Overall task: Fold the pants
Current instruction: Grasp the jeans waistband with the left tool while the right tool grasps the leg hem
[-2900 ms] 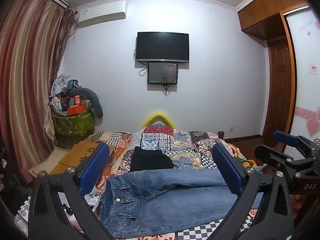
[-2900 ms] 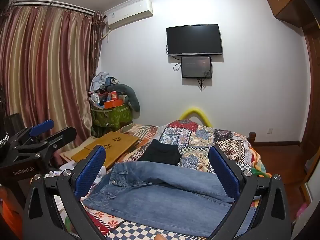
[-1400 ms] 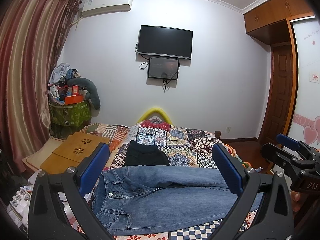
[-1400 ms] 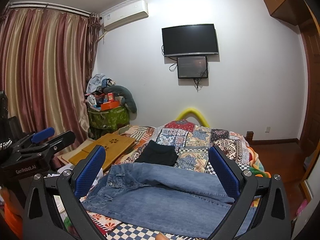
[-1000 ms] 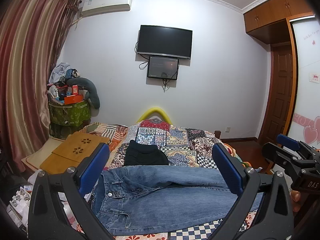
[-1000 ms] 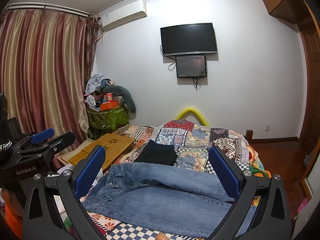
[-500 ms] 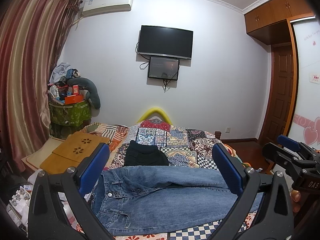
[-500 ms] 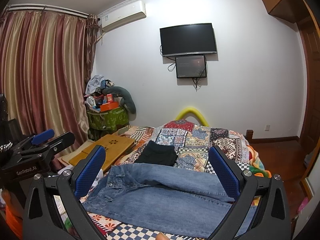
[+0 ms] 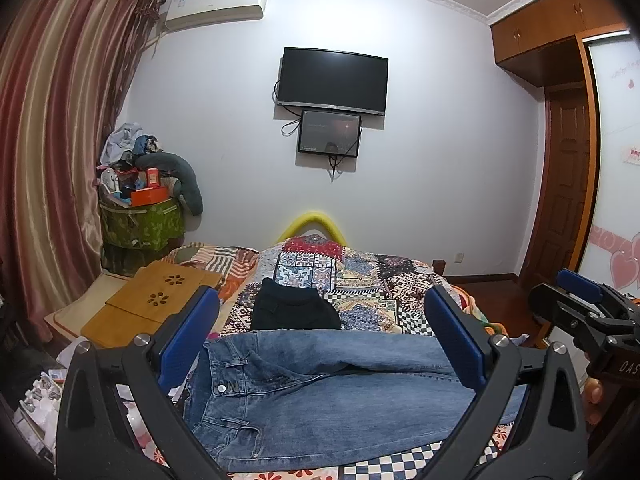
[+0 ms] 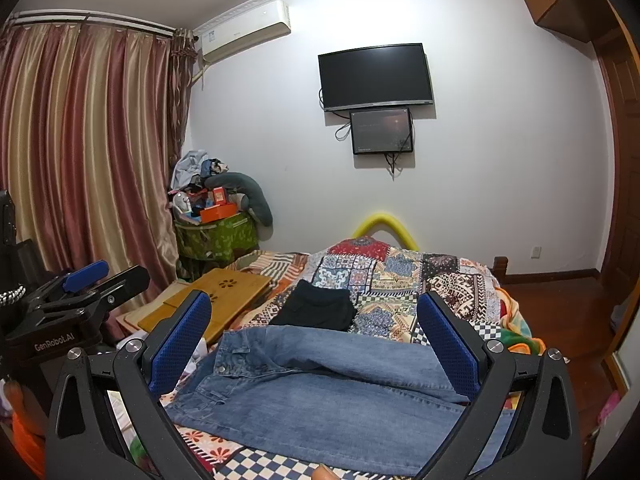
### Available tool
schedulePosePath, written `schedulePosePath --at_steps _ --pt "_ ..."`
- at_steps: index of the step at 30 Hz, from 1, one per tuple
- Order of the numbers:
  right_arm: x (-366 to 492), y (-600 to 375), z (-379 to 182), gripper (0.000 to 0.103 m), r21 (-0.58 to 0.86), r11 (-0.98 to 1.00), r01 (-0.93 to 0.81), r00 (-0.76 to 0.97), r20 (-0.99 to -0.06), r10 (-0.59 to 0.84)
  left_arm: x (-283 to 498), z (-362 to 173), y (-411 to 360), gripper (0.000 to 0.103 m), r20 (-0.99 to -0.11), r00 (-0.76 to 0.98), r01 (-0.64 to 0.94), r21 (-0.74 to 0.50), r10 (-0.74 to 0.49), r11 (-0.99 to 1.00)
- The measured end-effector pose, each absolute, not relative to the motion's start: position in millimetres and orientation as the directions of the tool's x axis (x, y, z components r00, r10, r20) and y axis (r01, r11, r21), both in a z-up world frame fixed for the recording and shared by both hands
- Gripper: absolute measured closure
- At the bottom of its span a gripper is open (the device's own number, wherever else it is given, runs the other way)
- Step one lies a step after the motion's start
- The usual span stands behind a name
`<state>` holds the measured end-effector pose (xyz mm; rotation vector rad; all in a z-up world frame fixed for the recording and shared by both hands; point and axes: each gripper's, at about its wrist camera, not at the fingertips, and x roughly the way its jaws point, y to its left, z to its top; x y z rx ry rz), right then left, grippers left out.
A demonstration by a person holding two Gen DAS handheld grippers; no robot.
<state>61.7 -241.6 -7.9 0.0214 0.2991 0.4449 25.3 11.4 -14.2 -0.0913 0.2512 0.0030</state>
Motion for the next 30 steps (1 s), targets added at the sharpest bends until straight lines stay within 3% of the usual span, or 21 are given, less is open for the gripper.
schedulePosePath --at_steps 9,15,22,30 --pt "92.4 -241.6 -19.9 0.001 0.072 0.901 -0.427 0.843 -0.328 0.426 67.9 -27.4 17.9 0.0 -0.303 0.953 -0.028 -0.073 0.004 0.997" --pt "141.9 -247.1 -36.5 0.001 0.031 0.903 -0.428 0.825 -0.395 0.404 133.3 -42.4 27.6 0.0 -0.355 0.932 -0.077 0.006 0.075 0.997" --pt "210.6 -254.4 -73.4 0.001 -0.021 0.91 -0.413 0.793 -0.499 0.348 236.5 -84.7 71.2 0.0 -0.507 0.857 -0.101 0.013 0.094 0.995" --pt "286.0 -262.4 -131.1 0.001 -0.094 0.887 -0.453 0.718 -0.629 0.3 331.2 -169.5 141.6 0.027 -0.707 0.688 -0.211 0.022 0.165 0.977"
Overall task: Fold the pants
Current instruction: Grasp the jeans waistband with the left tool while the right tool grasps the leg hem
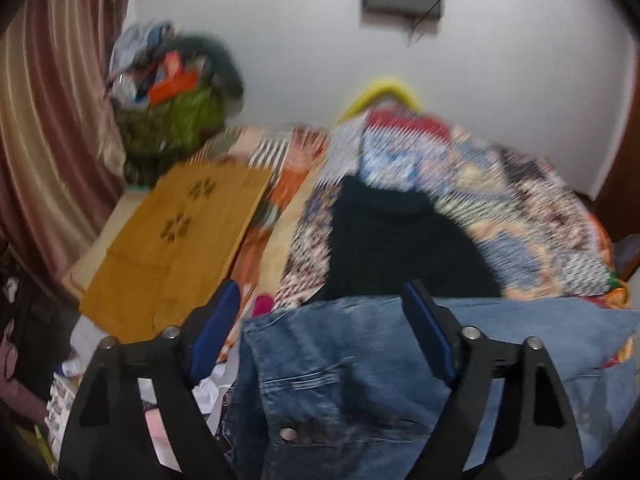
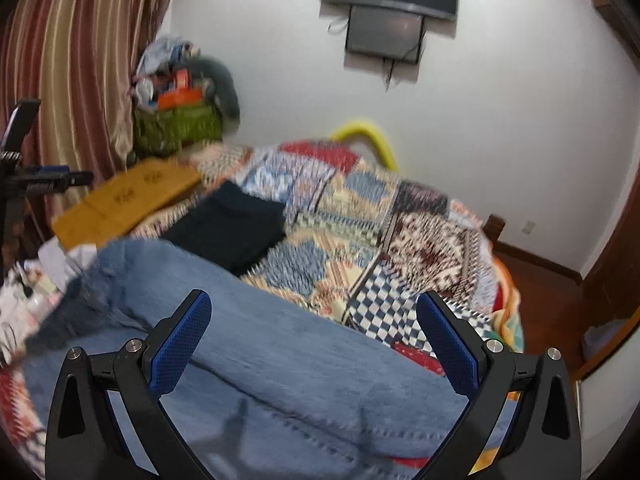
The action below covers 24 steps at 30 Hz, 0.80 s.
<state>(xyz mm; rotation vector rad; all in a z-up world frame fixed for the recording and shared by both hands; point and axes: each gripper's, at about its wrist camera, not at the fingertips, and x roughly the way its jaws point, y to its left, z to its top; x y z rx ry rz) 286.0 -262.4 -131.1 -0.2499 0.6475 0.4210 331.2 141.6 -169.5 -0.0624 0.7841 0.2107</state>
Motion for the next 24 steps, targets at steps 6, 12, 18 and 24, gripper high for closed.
schedulePosePath --at_steps 6,12,18,24 --pt "338.9 -267.2 -178.0 0.011 0.024 0.863 -0.505 0.542 -0.769 0.338 366.5 -252.3 184.1 0.042 -0.847 0.518 -0.253 -0.02 0.118 0.967" --pt "376.7 -255.3 -222.3 0.02 0.073 0.832 -0.549 0.395 -0.855 0.336 382.0 -308.7 185.9 0.054 -0.915 0.401 -0.249 -0.061 0.046 0.966" --pt "402.7 -239.4 -236.9 0.028 0.116 0.797 -0.593 0.321 -0.874 0.366 397.6 -327.3 171.8 0.055 -0.923 0.378 -0.22 -0.009 0.077 0.975" --pt "403.6 -223.4 -256.2 0.049 0.173 0.761 -0.626 0.228 -0.892 0.39 400.4 -324.5 161.1 0.082 -0.904 0.391 -0.209 0.1 0.176 0.973"
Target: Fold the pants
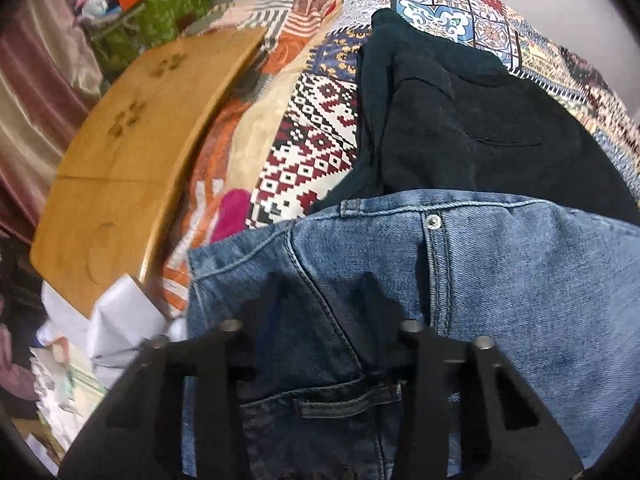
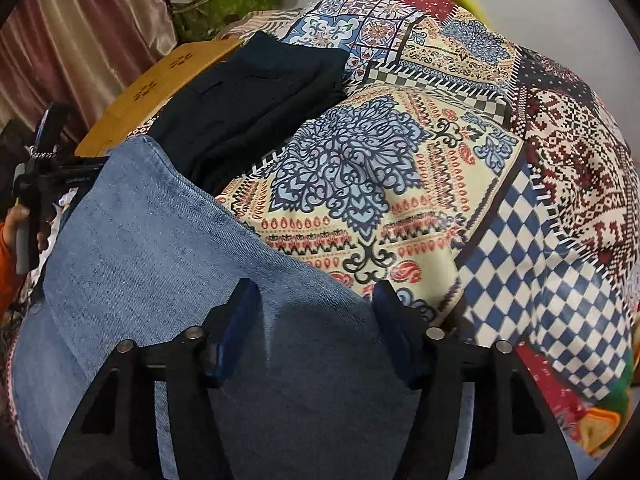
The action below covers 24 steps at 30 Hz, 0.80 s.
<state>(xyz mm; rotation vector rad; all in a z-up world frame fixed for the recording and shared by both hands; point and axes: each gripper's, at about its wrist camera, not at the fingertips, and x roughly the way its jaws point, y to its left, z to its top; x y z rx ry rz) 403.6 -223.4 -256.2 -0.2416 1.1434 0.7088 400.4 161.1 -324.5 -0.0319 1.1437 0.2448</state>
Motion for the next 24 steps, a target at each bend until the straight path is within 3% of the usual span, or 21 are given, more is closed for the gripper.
schedulePosePath --at_steps 1,2,5,10,16,20,24 --pt "403.5 -224.7 -256.0 0.056 0.183 0.762 -0.621 0.224 -0.89 0.397 401.0 -323.9 161.1 0.082 -0.901 0.39 -0.206 0.114 0.189 0.972" --pt "402.7 -226.9 -254.8 0.07 0.2 0.764 -0.613 0.216 -0.888 0.407 401.6 -323.9 159.5 0.082 -0.9 0.39 -0.192 0.129 0.196 0.973" --pt "394.6 -227.6 -250.1 0.09 0.177 0.778 -0.602 0.241 -0.889 0.389 399.9 -321.6 156.6 0.085 -0.888 0.399 -0.167 0.173 0.227 0.971" --pt "368.8 -225.0 -227.9 0.094 0.014 0.776 -0.631 0.399 -0.852 0.34 398.9 -299.3 156.4 0.092 -0.854 0.439 -0.176 0.223 0.28 0.959" --pt "364.2 -228.8 -192.9 0.096 -0.066 0.809 -0.585 0.553 -0.762 0.338 397.8 -260.9 154.9 0.098 -0.793 0.52 -0.201 0.246 0.317 0.948" --pt "359.8 -230.0 -199.3 0.098 -0.046 0.811 -0.583 0.528 -0.781 0.335 388.9 -262.9 164.5 0.102 -0.785 0.507 -0.252 0.259 0.356 0.932" --pt "343.4 -233.3 -210.6 0.098 -0.004 0.822 -0.569 0.507 -0.789 0.347 372.1 -285.3 189.8 0.102 -0.857 0.451 -0.28 0.129 0.249 0.951"
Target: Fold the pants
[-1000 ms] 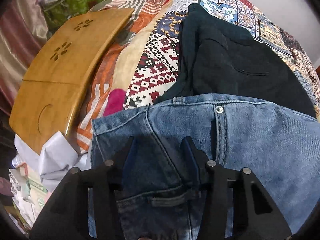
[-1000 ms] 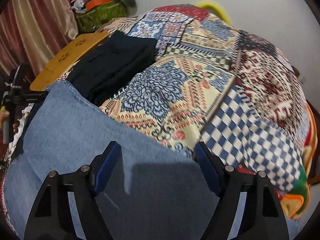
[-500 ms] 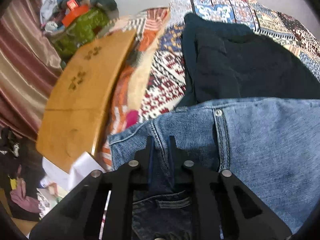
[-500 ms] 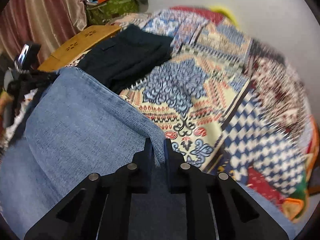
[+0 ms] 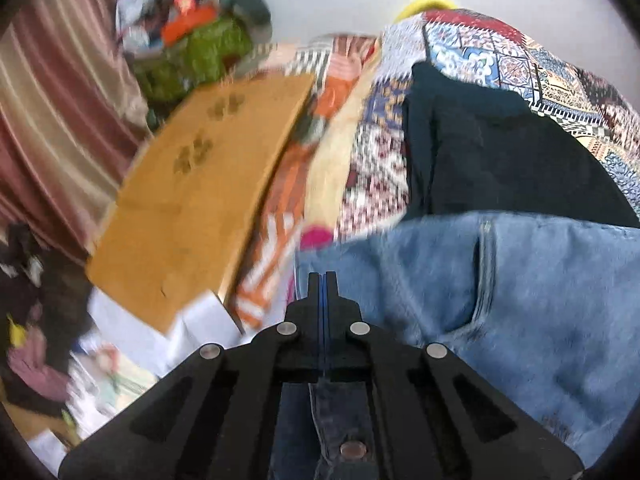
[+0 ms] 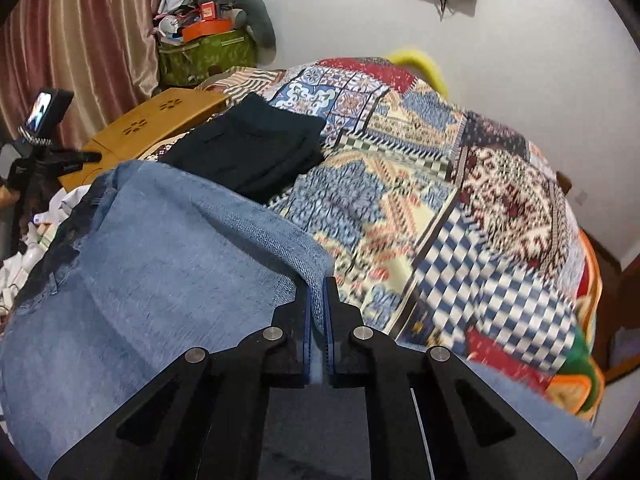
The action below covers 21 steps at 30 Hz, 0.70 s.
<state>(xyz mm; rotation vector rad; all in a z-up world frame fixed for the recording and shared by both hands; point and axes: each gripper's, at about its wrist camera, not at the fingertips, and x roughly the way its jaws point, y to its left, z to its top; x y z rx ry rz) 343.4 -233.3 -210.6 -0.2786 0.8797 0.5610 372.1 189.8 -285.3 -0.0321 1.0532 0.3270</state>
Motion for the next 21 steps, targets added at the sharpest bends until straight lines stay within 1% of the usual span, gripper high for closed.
schedulePosePath --at_steps 1,2,4,5,6,7,8,9,13,14,15,17,18,19,20,21 --pt "338.3 -234.9 -211.1 0.098 0.008 0.826 -0.564 0.506 -0.787 0.352 368.8 -288.0 191.5 0.102 -0.87 0.445 -0.276 0.092 0.212 0.957" --pt "335.9 -234.7 -211.1 0.098 0.018 0.829 -0.56 0.504 -0.786 0.357 365.3 -288.9 196.4 0.102 -0.887 0.44 -0.265 0.021 0.14 0.964" --pt "332.3 -234.5 -211.0 0.098 0.032 0.831 -0.556 0.5 -0.786 0.364 360.7 -286.7 197.4 0.098 -0.887 0.456 -0.254 -0.049 0.075 0.966" --pt "333.0 -235.1 -211.0 0.098 0.04 0.832 -0.553 0.495 -0.788 0.367 360.9 -282.4 196.9 0.089 -0.882 0.467 -0.246 -0.062 0.062 0.967" --pt "333.3 -235.1 -210.9 0.098 0.045 0.833 -0.551 0.491 -0.79 0.368 361.9 -278.3 195.2 0.072 -0.878 0.474 -0.244 -0.056 0.069 0.968" --pt "332.2 -234.2 -211.2 0.098 0.049 0.834 -0.549 0.489 -0.791 0.368 366.5 -274.8 193.3 0.062 -0.874 0.479 -0.245 -0.043 0.082 0.968" --pt "333.1 -233.6 -211.5 0.098 0.052 0.835 -0.547 0.486 -0.793 0.368 370.6 -273.9 192.5 0.046 -0.87 0.484 -0.251 -0.039 0.091 0.967" --pt "334.3 -233.3 -212.3 0.098 0.054 0.836 -0.546 0.483 -0.795 0.367 373.6 -274.2 189.7 0.044 -0.867 0.489 -0.254 -0.04 0.093 0.966" --pt "335.6 -233.6 -217.9 0.098 0.072 0.836 -0.544 0.473 -0.797 0.376 403.5 -296.0 180.4 0.045 -0.902 0.42 -0.253 -0.008 0.102 0.967" --pt "336.4 -233.6 -220.0 0.098 0.077 0.835 -0.544 0.469 -0.798 0.379 410.8 -305.0 181.0 0.054 -0.915 0.389 -0.258 0.008 0.112 0.966" --pt "337.5 -233.6 -222.5 0.098 0.079 0.833 -0.547 0.464 -0.8 0.381 413.7 -312.5 181.6 0.069 -0.923 0.367 -0.261 0.02 0.118 0.965" --pt "338.4 -232.7 -225.8 0.098 0.08 0.828 -0.555 0.458 -0.801 0.384 421.6 -324.7 177.5 0.074 -0.931 0.34 -0.274 0.035 0.13 0.961" --pt "339.4 -231.4 -227.3 0.098 0.078 0.825 -0.56 0.455 -0.803 0.385 421.9 -324.2 170.2 0.081 -0.923 0.346 -0.277 0.07 0.167 0.958" --pt "339.6 -230.7 -227.6 0.098 0.073 0.825 -0.561 0.459 -0.802 0.383 421.9 -321.9 161.5 0.083 -0.914 0.351 -0.266 0.112 0.205 0.957" --pt "339.9 -230.0 -227.4 0.098 0.065 0.826 -0.56 0.465 -0.801 0.378 420.7 -319.6 154.9 0.089 -0.903 0.358 -0.259 0.148 0.238 0.954" --pt "339.4 -229.7 -225.3 0.098 0.048 0.829 -0.557 0.482 -0.794 0.37 418.5 -316.1 149.0 0.093 -0.895 0.364 -0.249 0.174 0.259 0.953"
